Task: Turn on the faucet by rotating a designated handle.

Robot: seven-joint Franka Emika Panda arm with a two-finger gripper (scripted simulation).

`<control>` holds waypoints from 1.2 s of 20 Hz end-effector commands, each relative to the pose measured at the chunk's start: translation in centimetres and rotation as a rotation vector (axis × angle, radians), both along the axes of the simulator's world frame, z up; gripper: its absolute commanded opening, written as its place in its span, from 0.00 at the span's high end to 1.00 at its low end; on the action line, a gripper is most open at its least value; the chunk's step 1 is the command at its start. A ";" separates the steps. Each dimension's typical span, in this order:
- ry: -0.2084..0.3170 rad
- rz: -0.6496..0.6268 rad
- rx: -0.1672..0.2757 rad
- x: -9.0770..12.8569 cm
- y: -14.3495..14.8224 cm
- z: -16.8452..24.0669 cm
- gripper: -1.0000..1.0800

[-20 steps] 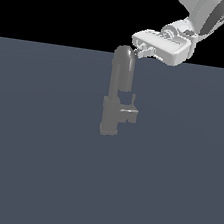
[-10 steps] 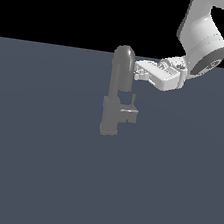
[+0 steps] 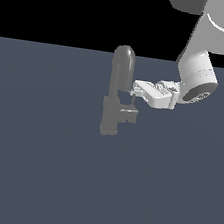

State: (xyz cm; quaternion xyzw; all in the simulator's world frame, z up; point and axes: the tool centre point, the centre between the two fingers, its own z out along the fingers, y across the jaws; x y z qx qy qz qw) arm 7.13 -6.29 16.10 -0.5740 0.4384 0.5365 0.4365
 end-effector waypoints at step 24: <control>0.042 -0.037 0.035 -1.5 0.0 -1.3 1.00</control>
